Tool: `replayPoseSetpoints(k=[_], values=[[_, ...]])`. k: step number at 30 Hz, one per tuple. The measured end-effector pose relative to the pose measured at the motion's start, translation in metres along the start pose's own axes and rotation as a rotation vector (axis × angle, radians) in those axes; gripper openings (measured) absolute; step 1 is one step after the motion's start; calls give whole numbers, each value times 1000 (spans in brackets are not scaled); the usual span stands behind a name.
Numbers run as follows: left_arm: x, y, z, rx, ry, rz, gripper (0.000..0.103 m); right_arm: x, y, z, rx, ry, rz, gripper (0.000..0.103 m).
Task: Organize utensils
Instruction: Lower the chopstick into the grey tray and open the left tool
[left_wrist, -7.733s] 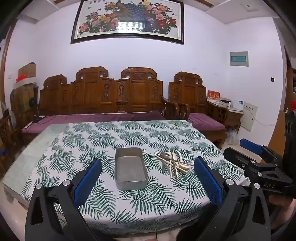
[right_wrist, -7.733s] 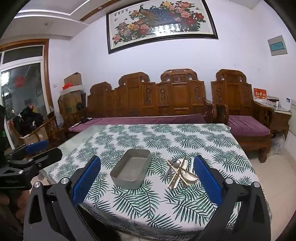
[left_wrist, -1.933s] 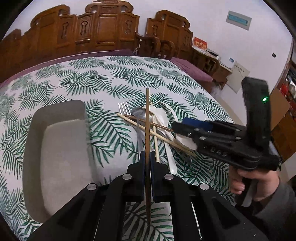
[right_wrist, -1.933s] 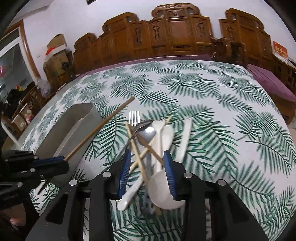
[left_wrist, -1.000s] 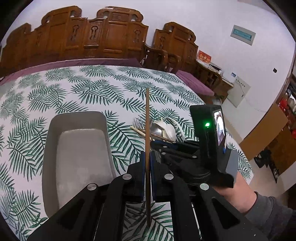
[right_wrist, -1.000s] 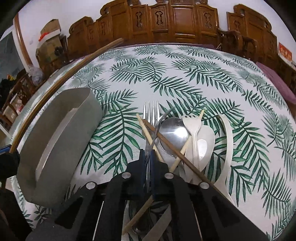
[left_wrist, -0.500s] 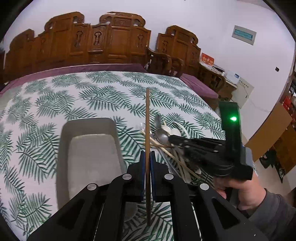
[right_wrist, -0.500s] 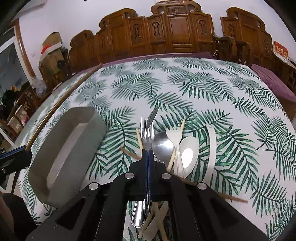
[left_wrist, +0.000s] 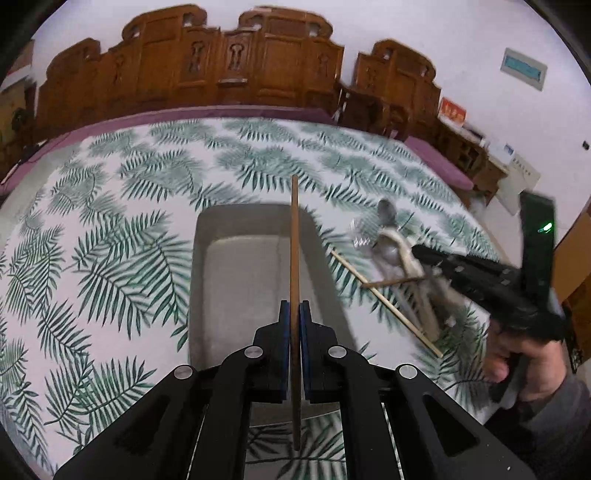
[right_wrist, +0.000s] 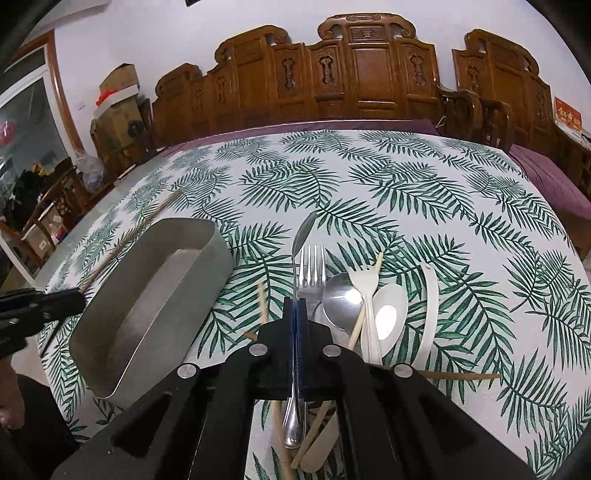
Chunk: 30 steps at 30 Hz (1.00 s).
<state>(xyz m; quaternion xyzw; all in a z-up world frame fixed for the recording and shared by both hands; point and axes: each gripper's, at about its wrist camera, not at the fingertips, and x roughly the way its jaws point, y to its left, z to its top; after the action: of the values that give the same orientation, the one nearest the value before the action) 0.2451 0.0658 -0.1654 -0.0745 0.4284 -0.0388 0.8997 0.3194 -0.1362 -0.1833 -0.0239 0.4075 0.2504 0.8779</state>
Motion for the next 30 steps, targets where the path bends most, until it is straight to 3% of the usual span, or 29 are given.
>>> replayPoseSetpoints(k=[5,15,30], values=[[16,5,-9,15,59,40,4,3,4,-1,-10,9,-3,2],[29,18,-7,-17,97,82,4,4,14,-5,-33,17,9,2],[11,18,3,-1,44,63,5,-16,43,-4,-70,-2,48,2]])
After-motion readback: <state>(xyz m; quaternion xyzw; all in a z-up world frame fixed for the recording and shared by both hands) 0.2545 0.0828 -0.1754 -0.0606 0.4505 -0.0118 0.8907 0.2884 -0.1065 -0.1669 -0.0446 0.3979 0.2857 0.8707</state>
